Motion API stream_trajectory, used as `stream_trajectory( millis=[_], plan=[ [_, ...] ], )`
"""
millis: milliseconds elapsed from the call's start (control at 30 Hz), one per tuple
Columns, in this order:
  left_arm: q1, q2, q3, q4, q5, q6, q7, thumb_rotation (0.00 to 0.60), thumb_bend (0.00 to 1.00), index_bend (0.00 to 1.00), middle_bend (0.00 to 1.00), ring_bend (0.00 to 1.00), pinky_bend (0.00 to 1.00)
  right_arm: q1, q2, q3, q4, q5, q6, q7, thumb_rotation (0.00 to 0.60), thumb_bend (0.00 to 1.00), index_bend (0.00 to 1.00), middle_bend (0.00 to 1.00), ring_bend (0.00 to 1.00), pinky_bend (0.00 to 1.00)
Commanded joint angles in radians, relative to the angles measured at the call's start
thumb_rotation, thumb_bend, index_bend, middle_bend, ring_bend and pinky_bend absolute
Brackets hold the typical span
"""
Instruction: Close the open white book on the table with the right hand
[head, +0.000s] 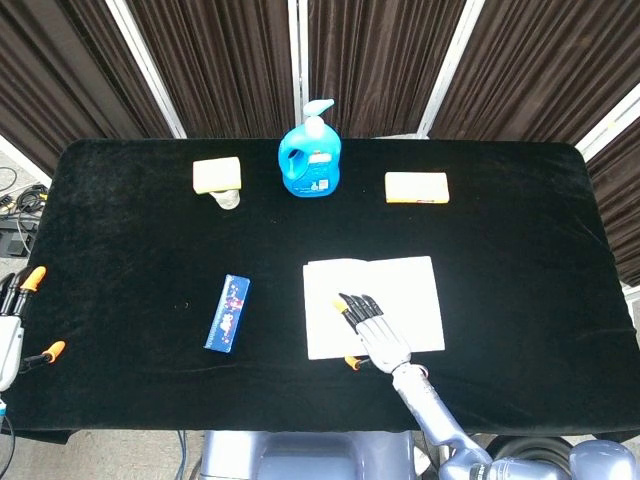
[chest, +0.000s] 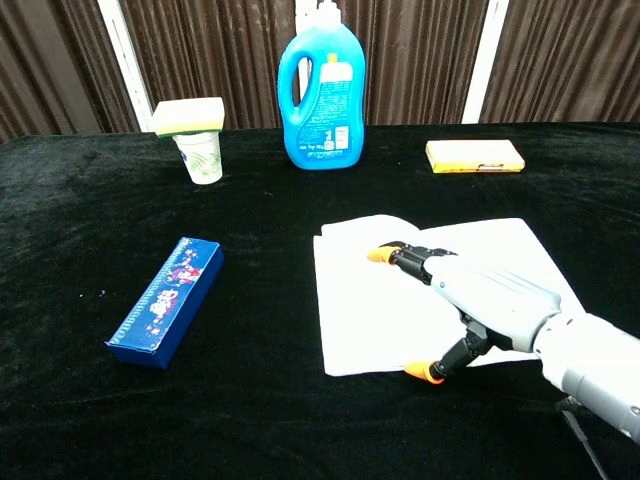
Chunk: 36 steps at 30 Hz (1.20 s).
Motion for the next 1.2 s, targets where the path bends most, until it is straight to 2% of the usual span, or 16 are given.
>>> stream_trajectory(
  millis=[33, 233, 800, 1100, 1200],
  plan=[
    [0.000, 0.001, -0.001, -0.001, -0.001, 0.001, -0.002, 0.600, 0.12, 0.00, 0.00, 0.00, 0.00, -0.001, 0.002, -0.006, -0.009, 0.002, -0.002, -0.006, 0.600, 0.12, 0.00, 0.00, 0.00, 0.00],
    [0.000, -0.001, 0.003, -0.003, 0.005, 0.002, 0.005, 0.600, 0.12, 0.00, 0.00, 0.00, 0.00, -0.002, 0.006, -0.009, -0.028, 0.011, -0.001, -0.031, 0.600, 0.12, 0.00, 0.00, 0.00, 0.00],
    [0.005, -0.002, -0.005, -0.007, 0.005, 0.020, -0.008, 0.600, 0.12, 0.00, 0.00, 0.00, 0.00, -0.001, -0.062, -0.011, 0.063, 0.018, 0.013, -0.061, 0.600, 0.13, 0.00, 0.00, 0.00, 0.00],
    [0.006, -0.003, -0.005, -0.004, 0.011, 0.025, -0.018, 0.600, 0.12, 0.00, 0.00, 0.00, 0.00, -0.029, -0.179, -0.011, 0.237, -0.069, 0.185, -0.034, 0.600, 0.13, 0.00, 0.00, 0.00, 0.00],
    [0.006, -0.004, -0.005, -0.004, 0.013, 0.028, -0.020, 0.600, 0.12, 0.00, 0.00, 0.00, 0.00, -0.035, -0.205, -0.007, 0.274, -0.089, 0.230, 0.000, 0.600, 0.18, 0.00, 0.00, 0.00, 0.00]
  ],
)
